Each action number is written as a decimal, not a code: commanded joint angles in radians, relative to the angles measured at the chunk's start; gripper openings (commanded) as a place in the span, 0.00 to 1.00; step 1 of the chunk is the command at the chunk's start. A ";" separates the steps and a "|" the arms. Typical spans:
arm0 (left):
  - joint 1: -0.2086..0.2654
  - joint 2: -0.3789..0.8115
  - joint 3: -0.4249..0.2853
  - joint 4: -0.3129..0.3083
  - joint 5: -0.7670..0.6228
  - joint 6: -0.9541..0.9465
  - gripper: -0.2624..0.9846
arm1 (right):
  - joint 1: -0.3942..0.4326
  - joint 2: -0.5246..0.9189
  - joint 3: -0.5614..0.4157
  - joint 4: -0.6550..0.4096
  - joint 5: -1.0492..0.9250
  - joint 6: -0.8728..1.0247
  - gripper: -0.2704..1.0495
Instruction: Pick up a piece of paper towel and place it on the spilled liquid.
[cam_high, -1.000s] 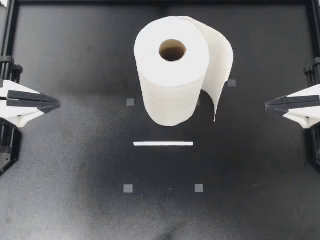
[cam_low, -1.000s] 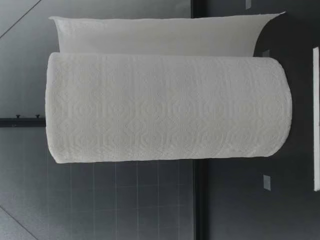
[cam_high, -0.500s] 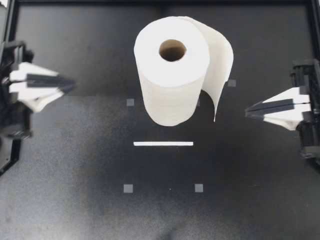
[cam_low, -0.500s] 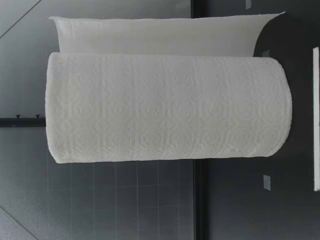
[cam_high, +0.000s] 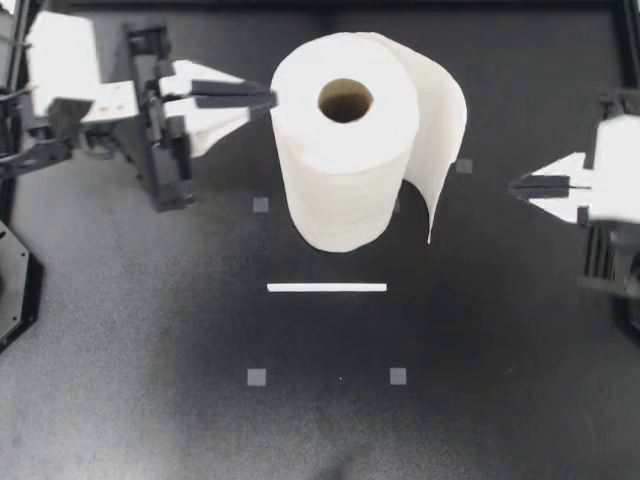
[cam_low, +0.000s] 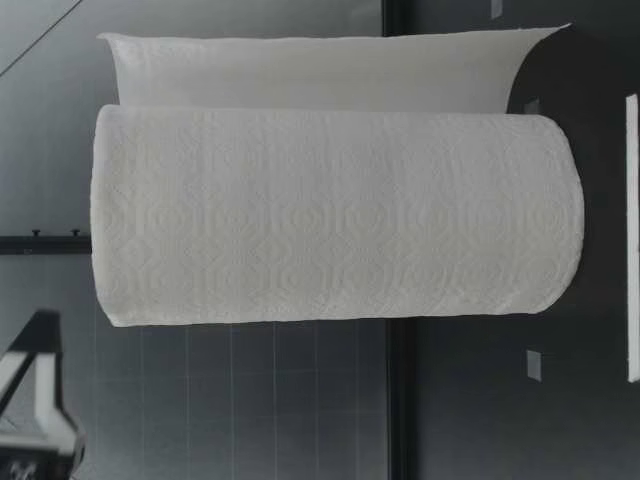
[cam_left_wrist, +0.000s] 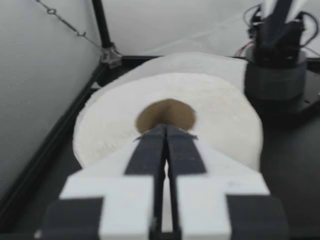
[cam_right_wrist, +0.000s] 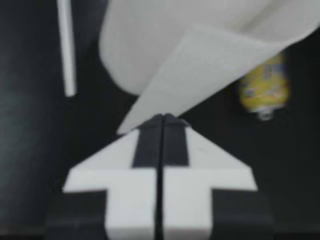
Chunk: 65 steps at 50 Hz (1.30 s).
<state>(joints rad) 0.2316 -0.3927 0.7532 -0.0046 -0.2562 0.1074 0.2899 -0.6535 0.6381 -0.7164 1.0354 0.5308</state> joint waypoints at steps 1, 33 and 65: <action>0.009 0.023 -0.037 -0.002 -0.046 0.002 0.28 | 0.147 0.020 -0.029 -0.206 0.101 0.161 0.22; 0.025 0.100 -0.018 -0.026 -0.023 -0.012 0.28 | 0.325 0.313 0.141 -0.615 0.213 1.249 0.45; 0.025 0.103 -0.023 -0.031 -0.020 -0.015 0.28 | 0.222 0.578 0.072 -0.744 0.387 1.592 0.76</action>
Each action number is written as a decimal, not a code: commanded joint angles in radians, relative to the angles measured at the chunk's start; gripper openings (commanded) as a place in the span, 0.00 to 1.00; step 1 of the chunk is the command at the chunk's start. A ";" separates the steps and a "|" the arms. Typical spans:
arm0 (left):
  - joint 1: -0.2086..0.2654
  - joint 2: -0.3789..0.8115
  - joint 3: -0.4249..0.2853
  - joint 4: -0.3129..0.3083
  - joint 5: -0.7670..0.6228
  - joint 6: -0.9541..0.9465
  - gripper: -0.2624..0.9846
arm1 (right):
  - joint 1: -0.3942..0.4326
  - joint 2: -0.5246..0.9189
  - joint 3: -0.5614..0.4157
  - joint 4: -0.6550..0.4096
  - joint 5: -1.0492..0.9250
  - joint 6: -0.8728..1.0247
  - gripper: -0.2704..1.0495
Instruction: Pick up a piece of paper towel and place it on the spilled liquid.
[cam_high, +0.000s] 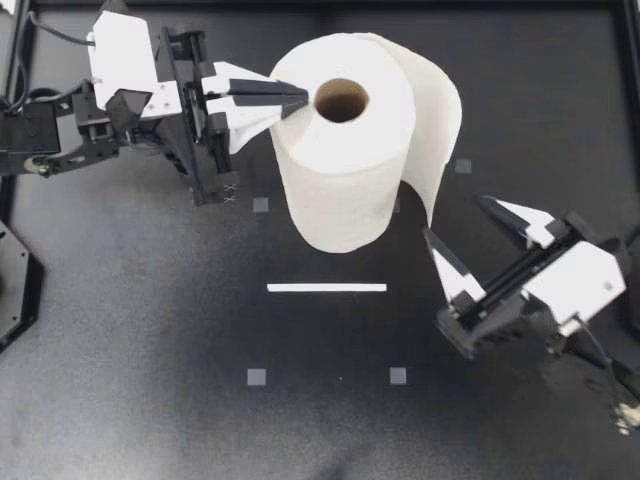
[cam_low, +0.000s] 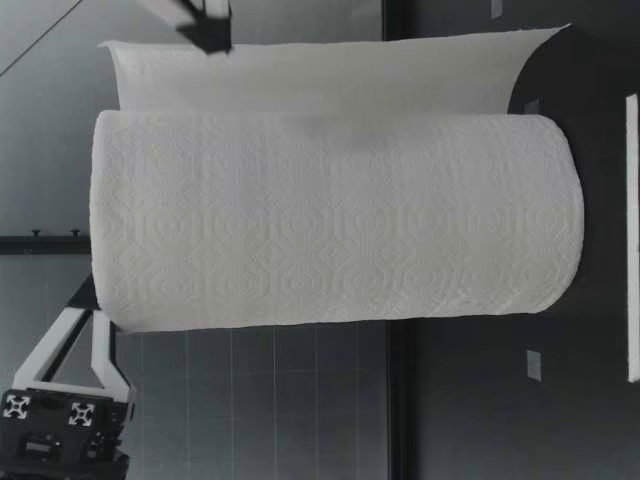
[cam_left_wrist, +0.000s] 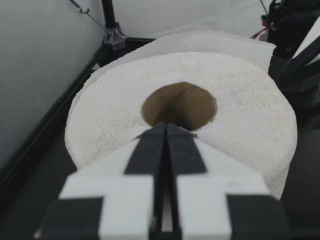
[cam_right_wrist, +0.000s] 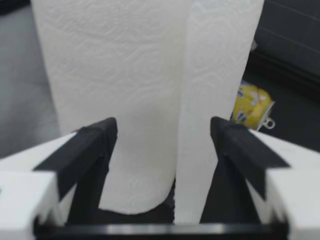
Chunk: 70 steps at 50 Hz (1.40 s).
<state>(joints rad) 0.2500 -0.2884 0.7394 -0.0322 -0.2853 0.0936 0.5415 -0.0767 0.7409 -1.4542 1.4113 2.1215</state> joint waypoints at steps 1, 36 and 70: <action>0.006 -0.002 -0.009 -0.003 0.008 -0.002 0.28 | -0.038 0.008 -0.034 -0.008 0.012 0.002 0.76; 0.006 0.000 -0.009 -0.006 0.009 -0.002 0.28 | -0.230 0.021 -0.049 -0.071 0.038 0.000 0.75; 0.006 0.000 0.000 -0.015 0.014 -0.002 0.28 | -0.201 0.031 -0.037 -0.046 -0.006 -0.002 0.13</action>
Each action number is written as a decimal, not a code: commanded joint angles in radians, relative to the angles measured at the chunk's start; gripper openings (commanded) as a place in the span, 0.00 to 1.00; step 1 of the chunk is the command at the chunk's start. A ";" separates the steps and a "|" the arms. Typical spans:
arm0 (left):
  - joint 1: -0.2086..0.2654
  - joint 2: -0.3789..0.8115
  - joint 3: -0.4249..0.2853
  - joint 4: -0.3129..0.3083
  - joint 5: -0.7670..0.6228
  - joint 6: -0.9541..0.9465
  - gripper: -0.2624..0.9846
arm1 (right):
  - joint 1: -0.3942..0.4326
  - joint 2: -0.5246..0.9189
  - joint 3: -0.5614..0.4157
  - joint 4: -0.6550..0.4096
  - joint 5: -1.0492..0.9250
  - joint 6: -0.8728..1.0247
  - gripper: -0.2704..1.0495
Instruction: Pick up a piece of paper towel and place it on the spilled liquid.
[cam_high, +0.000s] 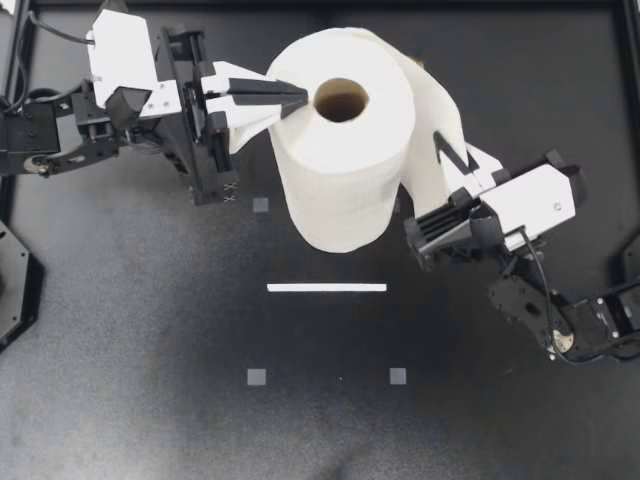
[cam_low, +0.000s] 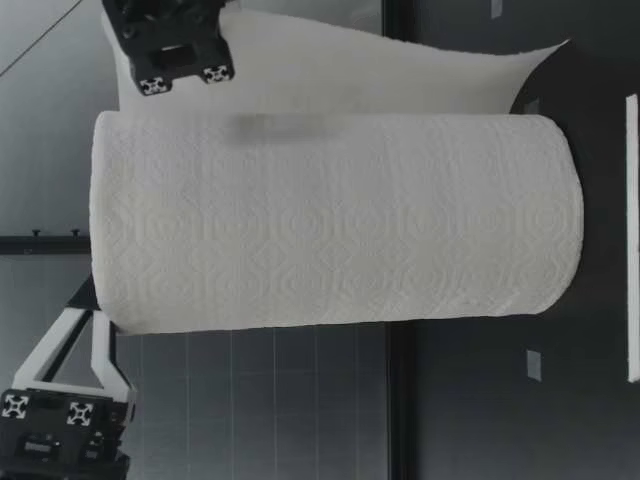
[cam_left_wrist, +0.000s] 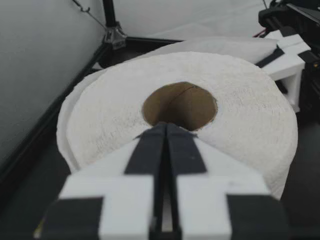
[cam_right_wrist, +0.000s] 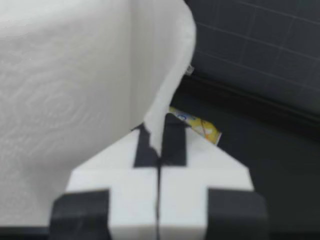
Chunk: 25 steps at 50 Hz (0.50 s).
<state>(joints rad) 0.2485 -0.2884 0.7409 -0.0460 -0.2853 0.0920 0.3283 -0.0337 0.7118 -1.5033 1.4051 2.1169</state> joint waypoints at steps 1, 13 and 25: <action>0.006 0.002 -0.002 -0.002 0.018 -0.002 0.28 | 0.015 -0.012 -0.006 0.006 0.000 0.003 0.13; 0.008 0.012 -0.012 -0.021 0.069 -0.005 0.28 | 0.057 -0.009 0.003 0.041 0.008 0.002 0.13; 0.017 0.020 -0.011 -0.038 0.084 -0.005 0.28 | 0.106 -0.009 0.035 0.143 0.023 0.011 0.13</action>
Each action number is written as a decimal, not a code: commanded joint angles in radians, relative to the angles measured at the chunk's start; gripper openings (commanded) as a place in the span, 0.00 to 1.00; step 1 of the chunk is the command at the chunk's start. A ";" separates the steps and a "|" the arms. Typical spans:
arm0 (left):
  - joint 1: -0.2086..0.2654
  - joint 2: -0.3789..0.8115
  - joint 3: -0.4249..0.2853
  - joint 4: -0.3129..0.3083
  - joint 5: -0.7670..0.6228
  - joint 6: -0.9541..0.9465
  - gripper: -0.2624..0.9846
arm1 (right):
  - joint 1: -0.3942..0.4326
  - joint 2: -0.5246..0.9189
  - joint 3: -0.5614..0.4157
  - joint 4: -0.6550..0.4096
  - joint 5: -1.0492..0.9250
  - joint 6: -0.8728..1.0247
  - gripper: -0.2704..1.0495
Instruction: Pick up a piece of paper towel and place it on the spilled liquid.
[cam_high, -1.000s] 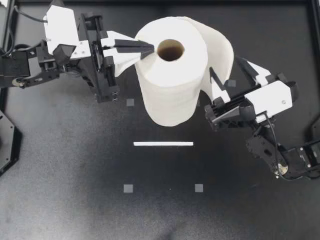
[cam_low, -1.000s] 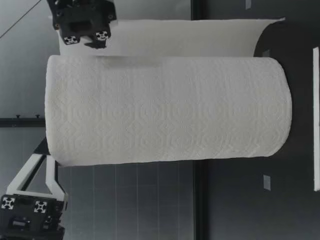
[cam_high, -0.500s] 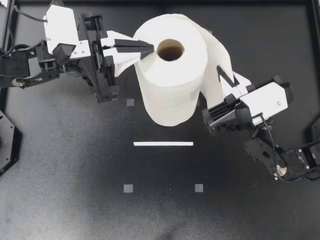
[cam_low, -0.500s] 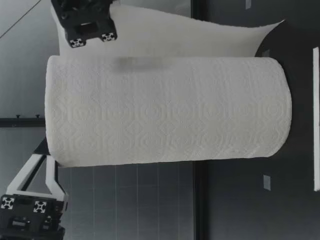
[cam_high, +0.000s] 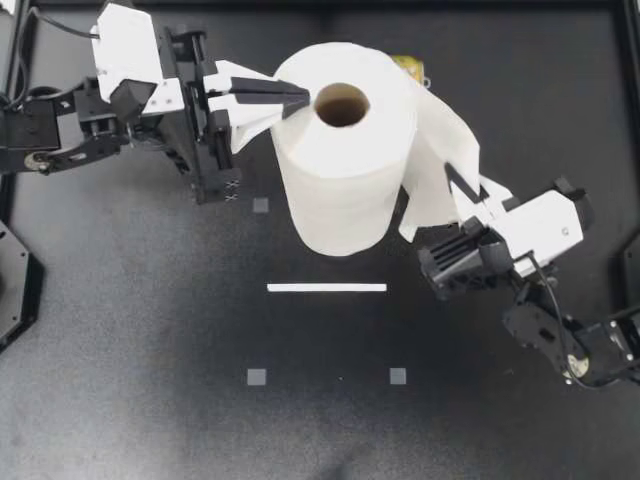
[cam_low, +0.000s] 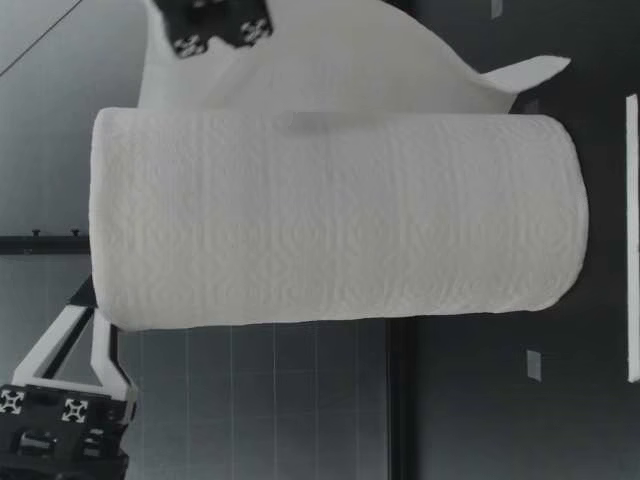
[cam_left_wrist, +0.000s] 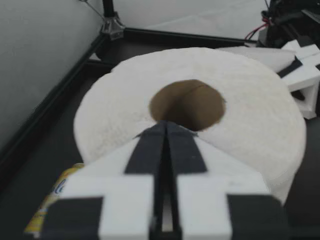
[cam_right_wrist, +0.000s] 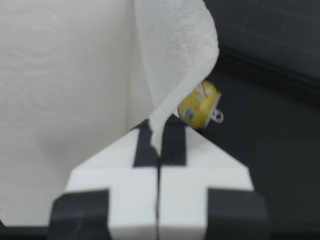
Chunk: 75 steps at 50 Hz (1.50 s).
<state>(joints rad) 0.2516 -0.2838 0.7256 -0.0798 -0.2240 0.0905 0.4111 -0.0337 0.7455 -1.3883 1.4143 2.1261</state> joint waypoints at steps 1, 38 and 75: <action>0.014 0.015 0.005 -0.005 0.023 -0.003 0.28 | 0.026 -0.008 0.006 0.048 0.018 0.003 0.13; 0.032 0.044 -0.005 -0.015 0.026 -0.002 0.28 | 0.314 -0.132 0.164 0.560 0.229 0.066 0.13; 0.032 0.021 -0.002 -0.015 0.002 -0.031 0.28 | -0.383 -0.589 0.354 0.081 -0.531 -0.387 0.13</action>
<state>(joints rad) 0.2715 -0.2669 0.7194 -0.0920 -0.2301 0.0629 0.0982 -0.5998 1.0953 -1.2701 0.9557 1.7380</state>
